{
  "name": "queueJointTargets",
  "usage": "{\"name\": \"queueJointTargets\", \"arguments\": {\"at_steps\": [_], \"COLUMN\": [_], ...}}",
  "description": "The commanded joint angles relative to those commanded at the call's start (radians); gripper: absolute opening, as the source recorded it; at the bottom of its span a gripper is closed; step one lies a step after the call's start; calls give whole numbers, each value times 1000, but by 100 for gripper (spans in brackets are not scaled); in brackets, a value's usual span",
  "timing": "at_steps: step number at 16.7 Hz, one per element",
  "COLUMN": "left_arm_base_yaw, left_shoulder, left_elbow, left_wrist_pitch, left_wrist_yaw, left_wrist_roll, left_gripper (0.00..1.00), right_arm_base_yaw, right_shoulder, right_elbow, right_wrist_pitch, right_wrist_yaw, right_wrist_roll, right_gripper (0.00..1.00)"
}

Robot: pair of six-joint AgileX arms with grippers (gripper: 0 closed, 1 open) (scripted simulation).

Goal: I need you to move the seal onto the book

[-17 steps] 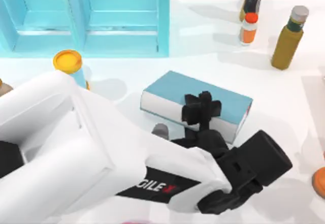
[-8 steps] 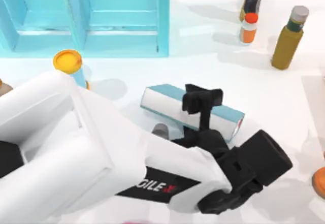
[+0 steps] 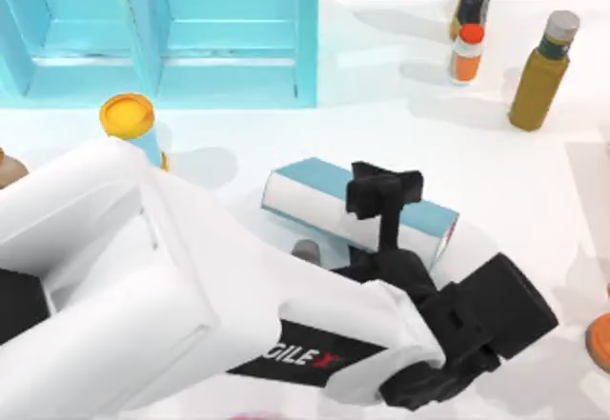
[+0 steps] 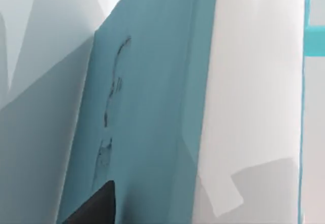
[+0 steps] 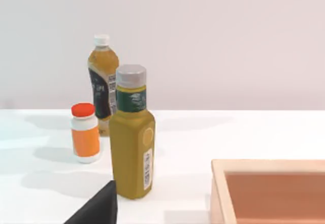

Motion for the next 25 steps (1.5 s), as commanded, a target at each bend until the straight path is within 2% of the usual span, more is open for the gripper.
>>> {"name": "queueJointTargets", "arguments": {"at_steps": [4,12,16,20,25], "left_arm_base_yaw": [-72,-263,-336,-371,-367], "left_shoulder": [20,73,88,93,91], "left_elbow": [53,164,199,215,214], "left_wrist_pitch": [-223,-958,-1246,-1369,-1372], "left_wrist_yaw": [-9,-10,-9,-9,-9], "left_wrist_roll": [-229,-907,-1168,-1285,-1288], "left_gripper": [100,100,100,100,100], "right_arm_base_yaw": [0,0,0,0,0], "right_shoulder": [0,0,0,0,0], "right_elbow": [0,0,0,0,0], "right_wrist_pitch": [0,0,0,0,0], "right_wrist_yaw": [0,0,0,0,0], "right_wrist_roll": [0,0,0,0,0], "right_gripper": [100,100,100,100,100]}}
